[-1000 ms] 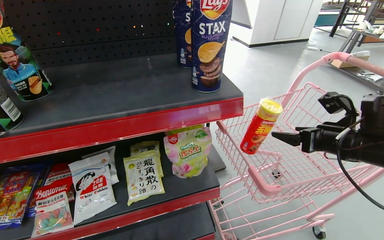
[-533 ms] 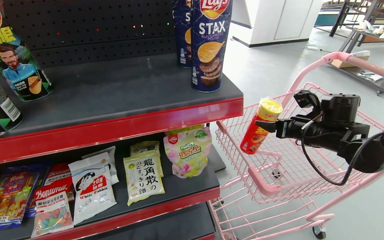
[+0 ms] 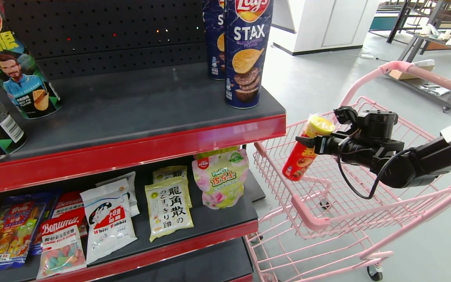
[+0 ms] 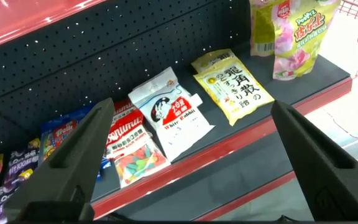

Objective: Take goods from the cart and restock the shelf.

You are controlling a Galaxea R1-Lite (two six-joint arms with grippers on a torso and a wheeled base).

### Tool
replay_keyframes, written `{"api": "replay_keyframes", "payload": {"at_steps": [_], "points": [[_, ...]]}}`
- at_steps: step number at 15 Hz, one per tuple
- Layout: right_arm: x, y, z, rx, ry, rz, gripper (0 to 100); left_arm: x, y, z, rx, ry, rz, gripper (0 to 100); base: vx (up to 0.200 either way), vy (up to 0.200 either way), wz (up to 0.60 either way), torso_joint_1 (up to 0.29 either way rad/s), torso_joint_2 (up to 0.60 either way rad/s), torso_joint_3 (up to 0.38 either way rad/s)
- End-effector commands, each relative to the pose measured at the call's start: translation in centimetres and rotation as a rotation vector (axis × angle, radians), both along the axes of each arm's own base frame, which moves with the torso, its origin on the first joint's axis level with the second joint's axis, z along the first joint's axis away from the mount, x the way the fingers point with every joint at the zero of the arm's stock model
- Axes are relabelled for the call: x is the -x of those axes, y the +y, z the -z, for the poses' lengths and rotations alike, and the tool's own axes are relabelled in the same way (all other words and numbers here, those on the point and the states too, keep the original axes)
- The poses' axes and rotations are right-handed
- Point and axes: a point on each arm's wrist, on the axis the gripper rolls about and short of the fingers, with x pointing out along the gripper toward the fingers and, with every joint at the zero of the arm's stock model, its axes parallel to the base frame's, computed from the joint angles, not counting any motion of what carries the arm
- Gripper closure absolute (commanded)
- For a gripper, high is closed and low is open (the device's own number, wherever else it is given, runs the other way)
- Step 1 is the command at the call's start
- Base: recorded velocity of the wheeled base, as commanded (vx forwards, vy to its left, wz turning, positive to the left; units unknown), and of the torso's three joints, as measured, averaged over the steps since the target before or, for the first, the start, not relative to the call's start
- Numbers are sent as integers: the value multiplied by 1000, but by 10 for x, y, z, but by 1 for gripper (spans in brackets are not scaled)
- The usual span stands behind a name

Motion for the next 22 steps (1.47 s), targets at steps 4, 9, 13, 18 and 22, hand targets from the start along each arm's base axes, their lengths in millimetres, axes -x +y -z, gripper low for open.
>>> {"api": "replay_keyframes", "payload": {"at_steps": [4,9,13,18,22], "points": [[-11,4,10,-32,17,8,100,0,0,1,-1,3,-7,0,0,0,0,0,0,0],[13,2,-4,-21,23,24,100,-1,0,1,-4,8,-20,0,0,0,0,0,0,0],[75,-7,-104,4,-178,33,100,-3,1,-4,-8,20,-56,0,0,0,0,0,0,0],[215,-19,-176,118,-148,1,100,-4,1,-3,-8,23,-39,0,0,0,0,0,0,0],[316,-26,-150,211,-42,-50,100,-5,-1,-2,-47,31,47,0,0,0,0,0,0,0]]}}
